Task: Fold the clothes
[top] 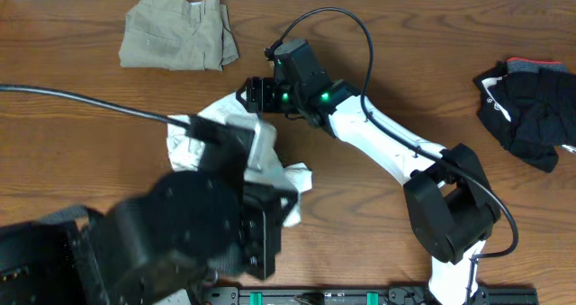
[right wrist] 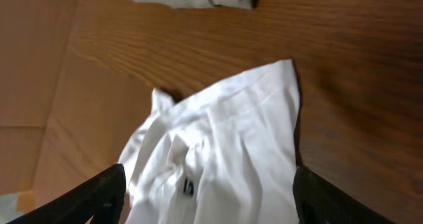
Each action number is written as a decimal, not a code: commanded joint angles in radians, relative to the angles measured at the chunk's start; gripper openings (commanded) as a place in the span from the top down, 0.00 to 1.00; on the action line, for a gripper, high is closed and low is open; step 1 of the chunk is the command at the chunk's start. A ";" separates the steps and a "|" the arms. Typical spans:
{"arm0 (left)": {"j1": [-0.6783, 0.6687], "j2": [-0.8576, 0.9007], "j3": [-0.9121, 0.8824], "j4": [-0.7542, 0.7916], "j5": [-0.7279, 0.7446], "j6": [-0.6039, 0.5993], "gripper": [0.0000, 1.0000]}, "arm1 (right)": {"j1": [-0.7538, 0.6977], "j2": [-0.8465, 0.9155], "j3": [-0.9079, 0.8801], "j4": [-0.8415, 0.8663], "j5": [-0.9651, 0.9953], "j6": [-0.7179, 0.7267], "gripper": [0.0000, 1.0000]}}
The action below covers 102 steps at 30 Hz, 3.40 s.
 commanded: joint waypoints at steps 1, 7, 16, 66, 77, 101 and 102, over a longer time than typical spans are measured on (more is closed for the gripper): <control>-0.058 0.000 0.013 -0.036 -0.054 -0.022 0.94 | 0.010 0.002 0.012 -0.023 0.050 -0.016 0.21; -0.060 0.018 0.013 -0.065 -0.059 -0.023 0.94 | 0.059 0.004 0.012 -0.082 0.127 -0.104 0.21; -0.060 0.027 0.013 -0.067 -0.060 -0.030 0.94 | 0.109 0.101 0.012 -0.127 0.153 -0.117 0.23; -0.058 0.030 0.013 -0.082 -0.242 -0.029 0.93 | 0.084 0.174 0.011 -0.418 0.545 -0.056 0.99; -0.016 0.032 -0.104 -0.082 -0.452 -0.065 0.93 | -0.161 0.170 0.012 -0.599 0.607 -0.013 0.99; 0.637 0.275 -0.445 0.153 -0.441 -0.012 0.93 | -0.375 -0.137 0.012 -0.874 0.643 0.068 0.99; 0.653 0.286 -0.445 0.168 -0.441 -0.008 0.94 | -0.375 -0.154 0.012 -0.893 0.649 0.081 0.99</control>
